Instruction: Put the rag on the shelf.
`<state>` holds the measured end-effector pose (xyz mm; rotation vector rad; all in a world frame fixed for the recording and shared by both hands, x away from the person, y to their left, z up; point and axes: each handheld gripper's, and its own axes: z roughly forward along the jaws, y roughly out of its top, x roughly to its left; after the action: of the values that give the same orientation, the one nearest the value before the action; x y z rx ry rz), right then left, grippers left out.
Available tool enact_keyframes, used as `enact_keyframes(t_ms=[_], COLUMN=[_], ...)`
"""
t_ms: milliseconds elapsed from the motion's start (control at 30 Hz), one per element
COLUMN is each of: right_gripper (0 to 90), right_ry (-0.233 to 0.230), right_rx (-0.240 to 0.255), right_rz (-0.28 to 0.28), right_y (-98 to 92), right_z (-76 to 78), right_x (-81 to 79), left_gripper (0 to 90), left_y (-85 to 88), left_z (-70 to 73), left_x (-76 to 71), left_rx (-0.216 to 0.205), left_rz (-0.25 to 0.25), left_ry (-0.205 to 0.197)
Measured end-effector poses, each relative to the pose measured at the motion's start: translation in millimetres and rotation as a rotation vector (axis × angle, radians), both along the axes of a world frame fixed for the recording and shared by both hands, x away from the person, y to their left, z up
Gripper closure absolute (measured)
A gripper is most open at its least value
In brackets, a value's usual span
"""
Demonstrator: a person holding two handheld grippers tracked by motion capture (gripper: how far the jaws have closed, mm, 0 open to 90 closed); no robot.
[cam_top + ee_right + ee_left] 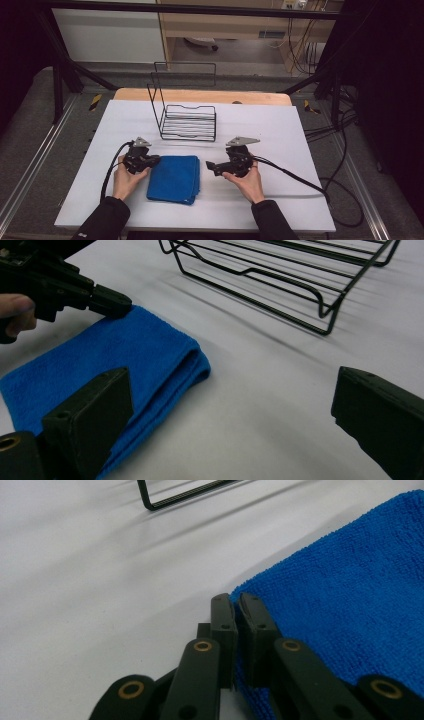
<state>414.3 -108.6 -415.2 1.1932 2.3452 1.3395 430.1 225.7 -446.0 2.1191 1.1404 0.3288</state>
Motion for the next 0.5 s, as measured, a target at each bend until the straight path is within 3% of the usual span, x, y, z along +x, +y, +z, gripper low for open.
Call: enact_keyframes(t_ms=[500], right_gripper=[18.0], right_ry=[0.059], right_rx=[-0.029], right_rz=[0.015], right_y=[50.9], right_z=[-13.0], right_x=[26.4], left_gripper=[85.0], left_y=[0.5], left_z=[-0.1], left_x=[0.3], left_rx=[-0.002], left_rz=[-0.003], left_ry=[0.001])
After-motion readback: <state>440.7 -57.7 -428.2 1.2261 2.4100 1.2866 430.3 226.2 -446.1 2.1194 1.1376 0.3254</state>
